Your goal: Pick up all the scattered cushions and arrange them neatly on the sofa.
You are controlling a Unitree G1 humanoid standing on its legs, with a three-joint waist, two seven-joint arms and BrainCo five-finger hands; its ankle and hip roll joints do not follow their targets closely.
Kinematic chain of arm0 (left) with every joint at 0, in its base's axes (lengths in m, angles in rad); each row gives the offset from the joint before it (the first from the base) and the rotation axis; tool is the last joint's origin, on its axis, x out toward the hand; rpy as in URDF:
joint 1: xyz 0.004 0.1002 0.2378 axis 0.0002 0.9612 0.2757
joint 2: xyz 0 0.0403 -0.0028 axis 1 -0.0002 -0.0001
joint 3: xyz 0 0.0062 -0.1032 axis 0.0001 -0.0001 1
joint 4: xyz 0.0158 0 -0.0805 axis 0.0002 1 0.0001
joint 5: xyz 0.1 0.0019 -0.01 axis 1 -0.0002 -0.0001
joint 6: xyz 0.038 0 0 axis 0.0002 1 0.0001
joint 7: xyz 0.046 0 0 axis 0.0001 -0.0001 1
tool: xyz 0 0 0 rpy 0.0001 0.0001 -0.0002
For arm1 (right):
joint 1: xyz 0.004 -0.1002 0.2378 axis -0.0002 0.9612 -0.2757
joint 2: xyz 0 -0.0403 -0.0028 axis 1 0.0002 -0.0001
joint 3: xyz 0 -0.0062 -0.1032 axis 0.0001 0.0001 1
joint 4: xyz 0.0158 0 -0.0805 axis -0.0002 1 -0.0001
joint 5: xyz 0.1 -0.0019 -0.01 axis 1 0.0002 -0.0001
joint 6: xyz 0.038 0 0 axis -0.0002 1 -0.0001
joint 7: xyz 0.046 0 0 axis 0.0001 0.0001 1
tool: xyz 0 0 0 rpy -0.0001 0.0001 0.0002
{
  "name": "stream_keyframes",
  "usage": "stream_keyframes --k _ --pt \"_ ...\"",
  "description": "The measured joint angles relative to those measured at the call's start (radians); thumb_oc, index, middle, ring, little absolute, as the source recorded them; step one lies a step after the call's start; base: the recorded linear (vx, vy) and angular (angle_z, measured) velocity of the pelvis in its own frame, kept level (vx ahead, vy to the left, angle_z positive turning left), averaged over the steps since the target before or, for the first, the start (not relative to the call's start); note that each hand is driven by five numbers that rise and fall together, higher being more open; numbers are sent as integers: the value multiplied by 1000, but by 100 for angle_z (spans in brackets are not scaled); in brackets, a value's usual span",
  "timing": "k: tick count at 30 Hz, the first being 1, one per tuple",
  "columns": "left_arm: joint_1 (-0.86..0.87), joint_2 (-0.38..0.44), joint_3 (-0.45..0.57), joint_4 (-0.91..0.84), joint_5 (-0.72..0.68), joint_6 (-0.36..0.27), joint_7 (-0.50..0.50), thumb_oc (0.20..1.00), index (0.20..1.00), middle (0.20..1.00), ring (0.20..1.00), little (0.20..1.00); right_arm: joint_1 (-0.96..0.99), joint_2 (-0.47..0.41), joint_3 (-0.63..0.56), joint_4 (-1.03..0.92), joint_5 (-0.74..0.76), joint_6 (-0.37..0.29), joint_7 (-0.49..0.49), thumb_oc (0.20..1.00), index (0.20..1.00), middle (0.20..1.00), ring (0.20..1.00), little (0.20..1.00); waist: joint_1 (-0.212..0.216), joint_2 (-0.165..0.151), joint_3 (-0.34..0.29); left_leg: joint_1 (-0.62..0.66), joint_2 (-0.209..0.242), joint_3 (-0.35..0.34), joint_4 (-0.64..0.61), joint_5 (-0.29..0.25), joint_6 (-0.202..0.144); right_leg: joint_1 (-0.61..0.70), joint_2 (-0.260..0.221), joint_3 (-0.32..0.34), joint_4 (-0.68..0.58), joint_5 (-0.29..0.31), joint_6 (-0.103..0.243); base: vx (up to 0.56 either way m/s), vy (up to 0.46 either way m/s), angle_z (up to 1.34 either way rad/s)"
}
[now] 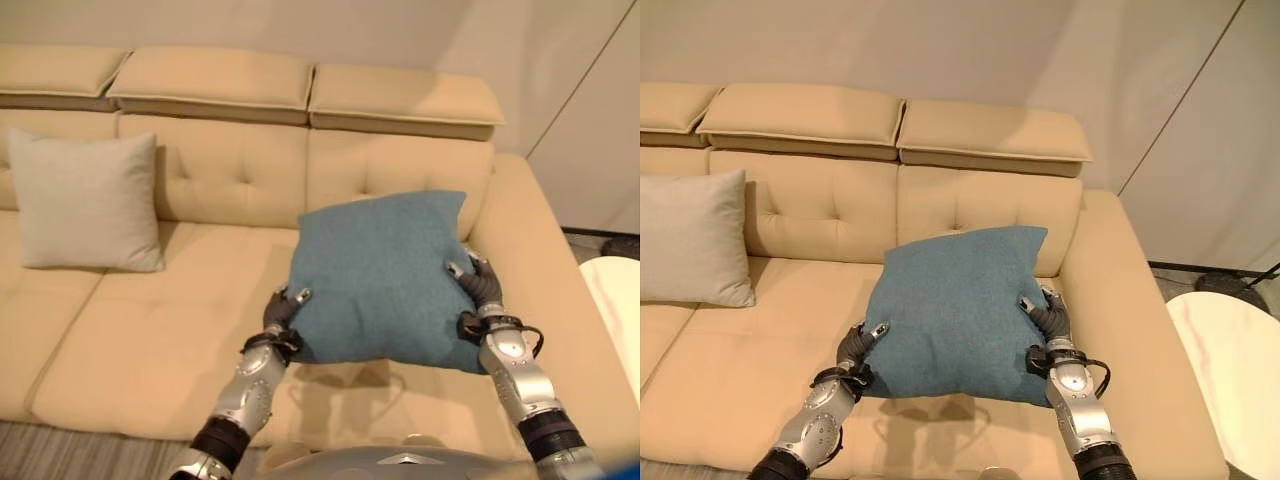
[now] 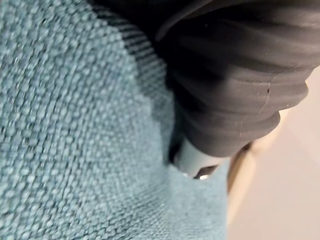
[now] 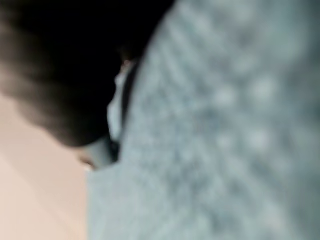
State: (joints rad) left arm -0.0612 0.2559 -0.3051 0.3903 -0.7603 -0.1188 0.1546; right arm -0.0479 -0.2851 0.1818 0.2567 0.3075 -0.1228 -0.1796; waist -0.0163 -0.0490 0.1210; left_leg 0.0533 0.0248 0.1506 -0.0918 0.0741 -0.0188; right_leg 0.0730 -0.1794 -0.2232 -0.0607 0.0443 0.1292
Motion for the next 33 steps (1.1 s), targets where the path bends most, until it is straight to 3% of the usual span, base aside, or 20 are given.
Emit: stream_keyframes --k 2,5,8,15,17,29,33 --pt "-22 2 4 -3 9 -4 14 200 200 200 200 200 -38 -2 25 13 -1 0 -4 200 200 200 200 200 13 5 14 -15 -3 1 0 1 4 -20 -1 -1 3 2 3 -207 51 6" --pt "-155 -1 5 -3 37 -28 71 200 200 200 200 200 -240 -10 26 71 -2 -4 -38 200 200 200 200 200 13 34 78 -147 0 -3 21 39 10 -144 0 -1 27 29 4 -269 35 5" --pt "-237 -3 3 6 42 -42 106 200 200 200 200 200 -338 -15 26 127 1 -5 -67 200 200 200 200 200 12 33 133 -205 6 -9 40 50 11 -198 2 -2 42 38 1 -219 26 5" --pt "-652 51 -39 216 87 -60 216 200 200 200 200 200 -682 -101 72 264 2 -3 -147 200 200 200 200 200 1 40 219 -426 11 -19 91 81 16 -427 -1 9 111 63 -19 -51 10 0" --pt "-702 59 -39 217 109 -63 231 200 200 200 200 200 -731 -111 75 272 2 -4 -162 200 200 200 200 200 1 40 243 -428 11 -17 91 85 17 -431 -1 13 111 71 -26 4 1 -2" --pt "-962 67 -48 232 205 -116 339 200 200 200 200 200 -992 -166 80 348 -89 -27 -296 200 200 200 200 200 3 40 243 -518 9 -26 95 84 17 -521 -2 11 117 67 -31 3 1 0" --pt "-1172 63 -93 385 281 -133 418 200 200 200 200 200 -1189 -185 147 515 -136 -33 -384 200 200 200 200 200 2 40 243 -619 10 -50 113 95 13 -622 -2 9 145 67 -31 49 -14 4"
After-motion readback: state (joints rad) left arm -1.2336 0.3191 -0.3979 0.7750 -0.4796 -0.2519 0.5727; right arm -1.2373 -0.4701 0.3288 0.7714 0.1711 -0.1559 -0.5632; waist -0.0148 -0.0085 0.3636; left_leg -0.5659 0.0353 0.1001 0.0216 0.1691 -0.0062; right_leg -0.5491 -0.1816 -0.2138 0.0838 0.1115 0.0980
